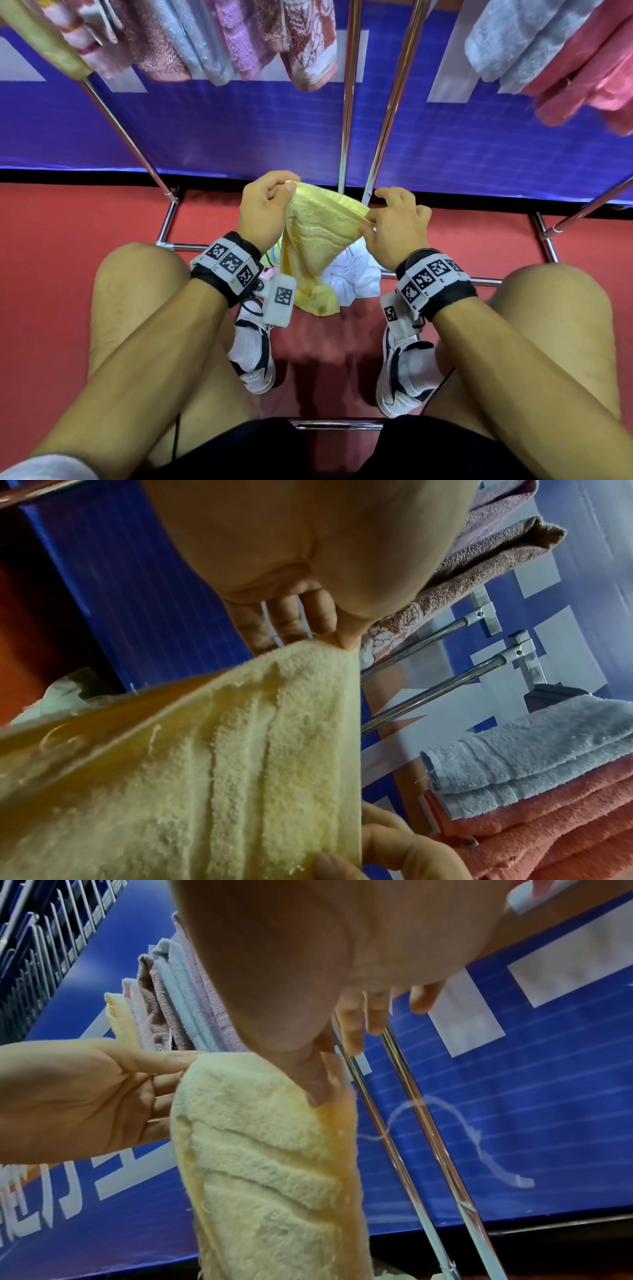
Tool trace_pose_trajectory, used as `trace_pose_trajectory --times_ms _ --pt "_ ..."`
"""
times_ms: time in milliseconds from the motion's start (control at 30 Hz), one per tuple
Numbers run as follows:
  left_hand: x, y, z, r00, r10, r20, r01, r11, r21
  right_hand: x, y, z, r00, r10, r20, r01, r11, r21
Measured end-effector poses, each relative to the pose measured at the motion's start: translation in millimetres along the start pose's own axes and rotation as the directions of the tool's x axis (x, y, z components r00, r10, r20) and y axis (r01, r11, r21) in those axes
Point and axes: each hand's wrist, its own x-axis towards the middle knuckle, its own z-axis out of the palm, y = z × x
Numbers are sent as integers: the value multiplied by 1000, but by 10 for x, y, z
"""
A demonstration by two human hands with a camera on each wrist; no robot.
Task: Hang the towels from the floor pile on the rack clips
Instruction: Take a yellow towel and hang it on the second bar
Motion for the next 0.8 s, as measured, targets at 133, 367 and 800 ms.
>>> trace_pose_trajectory --times_ms 133,367,800 --pt "4 -13 -1 1000 14 15 -14 1000 -3 60 56 -66 993 115 33 -116 993 29" --pt "100 -68 -67 993 1 -119 1 1000 20 72 73 -199 973 156 -167 -28 806 591" --pt "73 -42 -43 990 -22 -140 30 998 58 131 114 -191 991 120 -62 -27 627 778"
